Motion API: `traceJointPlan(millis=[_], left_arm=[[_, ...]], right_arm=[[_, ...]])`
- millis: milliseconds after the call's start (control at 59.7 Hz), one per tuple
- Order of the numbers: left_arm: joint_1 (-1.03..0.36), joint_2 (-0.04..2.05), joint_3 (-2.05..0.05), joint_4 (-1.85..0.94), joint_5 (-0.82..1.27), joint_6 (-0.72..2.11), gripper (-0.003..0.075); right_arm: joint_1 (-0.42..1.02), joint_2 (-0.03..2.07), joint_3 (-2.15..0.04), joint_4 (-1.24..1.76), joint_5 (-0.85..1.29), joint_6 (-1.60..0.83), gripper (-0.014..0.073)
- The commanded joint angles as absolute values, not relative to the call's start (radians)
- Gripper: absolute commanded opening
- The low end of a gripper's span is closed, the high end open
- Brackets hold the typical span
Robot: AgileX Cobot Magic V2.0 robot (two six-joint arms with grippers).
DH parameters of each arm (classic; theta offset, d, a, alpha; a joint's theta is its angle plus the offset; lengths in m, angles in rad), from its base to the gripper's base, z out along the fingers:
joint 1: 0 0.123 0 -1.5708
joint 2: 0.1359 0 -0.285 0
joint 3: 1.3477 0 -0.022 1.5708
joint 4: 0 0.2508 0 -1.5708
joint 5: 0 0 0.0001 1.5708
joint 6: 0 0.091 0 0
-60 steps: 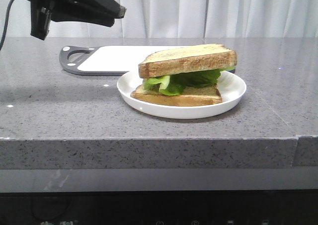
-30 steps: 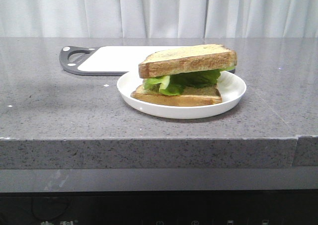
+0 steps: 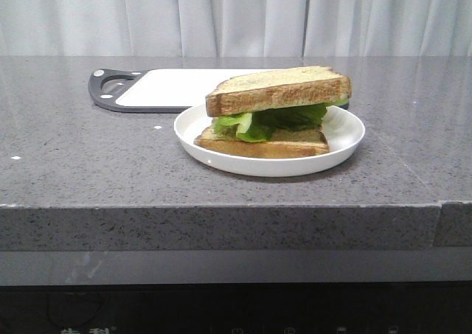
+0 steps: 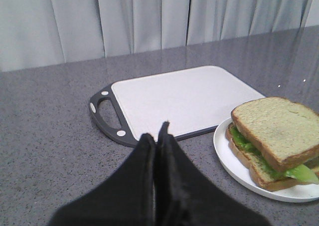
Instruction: Left arm grabs bread, right arm adds lettuce
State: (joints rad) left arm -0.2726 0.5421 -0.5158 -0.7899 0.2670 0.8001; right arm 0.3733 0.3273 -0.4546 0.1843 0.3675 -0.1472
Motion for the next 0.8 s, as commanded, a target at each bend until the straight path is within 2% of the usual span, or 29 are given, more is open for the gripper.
traceJointPlan(millis=[0, 268, 788], left_arm=[[-0.281, 0.430, -0.495, -0.799, 0.199, 0.791, -0.0020], [-0.281, 0.220, -0.388, -0.797, 0.208, 0.791, -0.0020], [-0.281, 0.217, -0.385, -0.797, 0.203, 0.791, -0.0020]], right_arm=[[0.372, 0.290, -0.442, 0.178, 0.265, -0.147, -0.0065], [0.372, 0.194, -0.401, 0.178, 0.252, -0.147, -0.0065], [0.372, 0.194, -0.401, 0.178, 0.229, -0.147, -0.0068]])
